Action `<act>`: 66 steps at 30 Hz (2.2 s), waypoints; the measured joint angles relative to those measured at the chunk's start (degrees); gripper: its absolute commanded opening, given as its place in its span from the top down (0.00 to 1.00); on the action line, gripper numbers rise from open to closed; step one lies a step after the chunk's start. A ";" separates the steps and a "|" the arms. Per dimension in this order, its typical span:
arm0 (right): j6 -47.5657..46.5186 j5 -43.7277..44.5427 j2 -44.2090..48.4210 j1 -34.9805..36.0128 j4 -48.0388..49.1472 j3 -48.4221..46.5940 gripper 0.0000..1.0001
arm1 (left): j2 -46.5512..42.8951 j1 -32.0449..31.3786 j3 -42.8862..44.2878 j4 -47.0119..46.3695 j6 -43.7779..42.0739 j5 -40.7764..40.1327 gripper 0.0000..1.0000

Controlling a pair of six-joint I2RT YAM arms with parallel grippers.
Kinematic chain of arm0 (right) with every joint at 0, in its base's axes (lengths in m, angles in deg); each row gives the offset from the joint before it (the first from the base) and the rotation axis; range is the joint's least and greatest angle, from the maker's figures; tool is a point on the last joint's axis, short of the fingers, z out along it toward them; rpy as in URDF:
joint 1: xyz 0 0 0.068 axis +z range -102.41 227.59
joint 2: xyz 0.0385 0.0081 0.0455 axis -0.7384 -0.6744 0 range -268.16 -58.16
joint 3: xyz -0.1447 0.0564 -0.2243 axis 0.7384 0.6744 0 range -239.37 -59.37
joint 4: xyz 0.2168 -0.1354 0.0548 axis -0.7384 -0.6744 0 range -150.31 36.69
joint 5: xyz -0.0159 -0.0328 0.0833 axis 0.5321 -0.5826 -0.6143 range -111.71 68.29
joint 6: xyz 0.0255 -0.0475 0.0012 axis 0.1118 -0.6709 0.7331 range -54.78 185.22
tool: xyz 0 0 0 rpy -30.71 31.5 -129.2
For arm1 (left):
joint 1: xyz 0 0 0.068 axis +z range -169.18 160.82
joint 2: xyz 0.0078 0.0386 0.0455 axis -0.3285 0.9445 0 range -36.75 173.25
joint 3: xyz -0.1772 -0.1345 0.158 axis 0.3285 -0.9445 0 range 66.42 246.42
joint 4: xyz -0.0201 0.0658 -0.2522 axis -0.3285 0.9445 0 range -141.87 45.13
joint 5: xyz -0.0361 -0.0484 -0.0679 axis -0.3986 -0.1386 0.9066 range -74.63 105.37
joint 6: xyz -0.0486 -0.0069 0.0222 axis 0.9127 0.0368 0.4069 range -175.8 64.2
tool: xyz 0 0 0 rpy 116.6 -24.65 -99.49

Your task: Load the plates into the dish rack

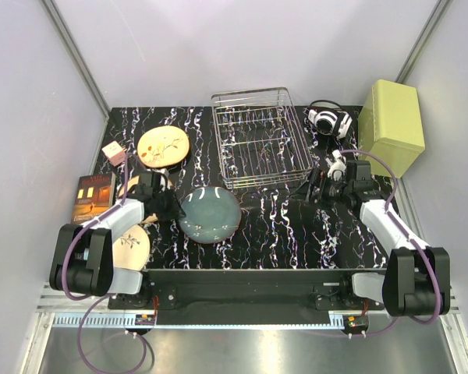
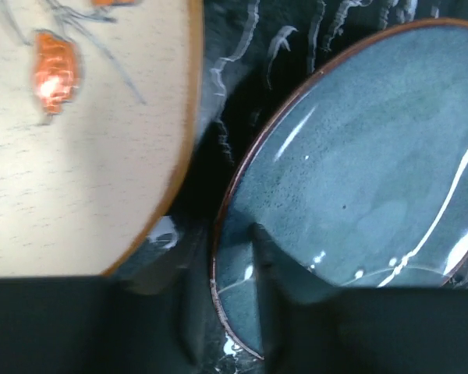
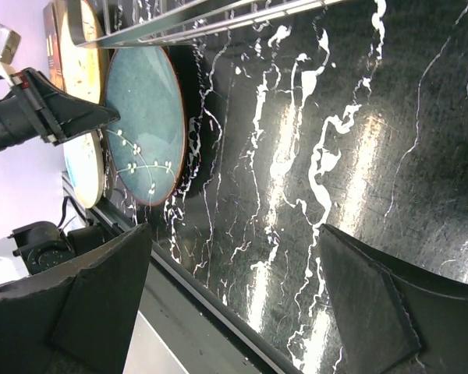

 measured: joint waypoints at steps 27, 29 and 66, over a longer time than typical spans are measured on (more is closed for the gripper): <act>5.01 -2.12 -9.90 1.95 7.89 5.97 0.20 | 0.31 -18.23 -3.48 -6.71 5.03 6.91 1.00; 5.66 -2.23 -12.85 2.64 8.28 6.51 0.21 | 2.32 -18.60 -1.77 -6.01 6.16 8.02 1.00; 0.24 -6.62 -13.60 14.12 11.15 6.29 1.00 | 8.11 -25.27 8.39 -2.56 7.04 4.90 0.31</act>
